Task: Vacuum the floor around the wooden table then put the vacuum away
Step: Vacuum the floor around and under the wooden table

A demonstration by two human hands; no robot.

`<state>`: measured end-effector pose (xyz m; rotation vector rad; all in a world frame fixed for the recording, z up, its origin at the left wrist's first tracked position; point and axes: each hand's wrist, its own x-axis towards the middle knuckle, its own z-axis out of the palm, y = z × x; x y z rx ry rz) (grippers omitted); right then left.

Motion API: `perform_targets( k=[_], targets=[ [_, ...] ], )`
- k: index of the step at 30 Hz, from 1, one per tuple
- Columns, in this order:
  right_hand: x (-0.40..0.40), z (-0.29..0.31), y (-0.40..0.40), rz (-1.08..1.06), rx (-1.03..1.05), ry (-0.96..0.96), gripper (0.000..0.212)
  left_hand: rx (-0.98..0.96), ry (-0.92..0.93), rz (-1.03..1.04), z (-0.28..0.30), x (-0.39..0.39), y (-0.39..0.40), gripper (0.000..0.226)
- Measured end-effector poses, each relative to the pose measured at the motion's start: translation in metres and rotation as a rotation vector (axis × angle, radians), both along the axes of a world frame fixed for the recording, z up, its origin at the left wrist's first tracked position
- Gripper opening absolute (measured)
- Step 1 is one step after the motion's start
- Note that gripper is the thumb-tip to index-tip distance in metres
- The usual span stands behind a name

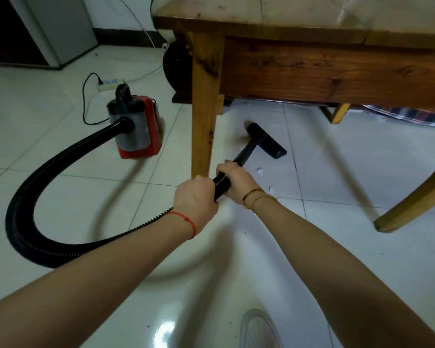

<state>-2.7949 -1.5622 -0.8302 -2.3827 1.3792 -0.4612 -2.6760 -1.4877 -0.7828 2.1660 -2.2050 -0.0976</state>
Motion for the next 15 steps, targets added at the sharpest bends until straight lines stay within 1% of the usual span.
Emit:
perform_targets(
  k=[4, 7, 11, 15],
  targets=[
    [0.026, 0.004, 0.021, 0.077, 0.002, -0.015, 0.022, 0.003, -0.022, 0.019, 0.005, 0.025, 0.027, 0.013],
    [0.030, 0.005, 0.031, 0.098, -0.017, -0.059, 0.023, -0.003, -0.035, 0.003, 0.009, 0.031, 0.038, 0.013],
    [0.018, 0.004, 0.030, 0.107, -0.033, -0.048, 0.025, -0.022, -0.034, -0.022, 0.009, 0.020, 0.038, 0.007],
    [-0.006, -0.004, 0.018, 0.063, -0.008, -0.055, 0.029, -0.016, -0.038, -0.046, 0.004, -0.001, 0.024, 0.012]
  ],
)
